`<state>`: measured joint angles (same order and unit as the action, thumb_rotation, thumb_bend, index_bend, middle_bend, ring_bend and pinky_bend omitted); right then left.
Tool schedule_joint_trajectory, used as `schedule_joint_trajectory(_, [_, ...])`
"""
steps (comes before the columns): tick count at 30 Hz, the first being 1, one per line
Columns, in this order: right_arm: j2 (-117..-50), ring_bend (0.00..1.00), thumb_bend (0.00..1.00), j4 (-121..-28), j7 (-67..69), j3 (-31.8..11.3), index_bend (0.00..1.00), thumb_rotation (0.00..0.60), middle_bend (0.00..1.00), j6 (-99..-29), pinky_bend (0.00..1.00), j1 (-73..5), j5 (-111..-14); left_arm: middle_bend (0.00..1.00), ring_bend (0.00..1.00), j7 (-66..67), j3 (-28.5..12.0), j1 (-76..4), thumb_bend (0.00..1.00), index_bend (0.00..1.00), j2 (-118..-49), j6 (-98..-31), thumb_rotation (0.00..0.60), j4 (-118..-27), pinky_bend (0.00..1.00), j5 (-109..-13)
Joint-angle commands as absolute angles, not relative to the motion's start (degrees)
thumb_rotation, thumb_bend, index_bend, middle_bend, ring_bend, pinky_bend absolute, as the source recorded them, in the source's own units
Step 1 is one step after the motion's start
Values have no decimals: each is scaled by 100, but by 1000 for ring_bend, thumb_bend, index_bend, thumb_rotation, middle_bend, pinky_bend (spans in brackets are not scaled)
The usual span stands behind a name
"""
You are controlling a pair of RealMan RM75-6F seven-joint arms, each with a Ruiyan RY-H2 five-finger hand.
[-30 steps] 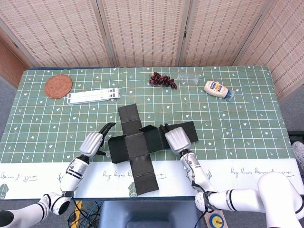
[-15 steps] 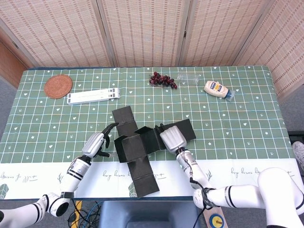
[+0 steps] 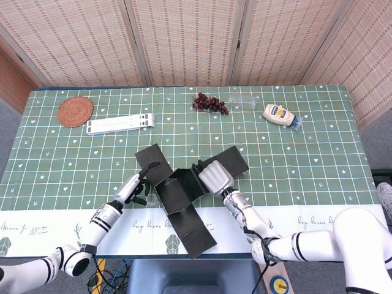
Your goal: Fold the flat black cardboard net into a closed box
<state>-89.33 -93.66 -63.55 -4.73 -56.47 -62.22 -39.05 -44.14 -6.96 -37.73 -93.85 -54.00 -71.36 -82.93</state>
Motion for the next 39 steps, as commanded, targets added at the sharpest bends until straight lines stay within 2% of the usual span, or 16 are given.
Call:
schedule_joint_trajectory(1, [-8877, 828, 372, -9388, -6380, -413, 299, 600, 414, -5574, 988, -6304, -4011, 83, 667, -4725, -589, -3838, 130, 69, -9355, -5288, 600, -7100, 970, -8422])
schedule_joint_trajectory(10, [-8705, 839, 373, -9465, -6280, -320, 329, 600, 436, -5307, 988, -6544, -4301, 83, 667, -5313, -398, -3949, 130, 65, -9343, -5126, 600, -6909, 969, -8605])
schedule_joint_trajectory(14, [-8675, 841, 376, -9440, -6297, -236, 334, 600, 440, -5244, 988, -6642, -4453, 72, 663, -6124, -269, -4048, 130, 59, -9217, -5000, 600, -6904, 969, -8790])
schedule_joint_trajectory(34, [-8536, 858, 386, -9179, -5736, -6, 362, 600, 461, -4796, 1000, -6876, -5583, 63, 661, -7402, 161, -4265, 129, 56, -9282, -5119, 600, -6549, 968, -9192])
schedule_joint_trajectory(39, [-8593, 859, 389, -9039, -5514, 29, 363, 600, 462, -4721, 1000, -6875, -5961, 62, 661, -8098, 240, -4334, 130, 46, -9238, -5149, 600, -6600, 967, -9257])
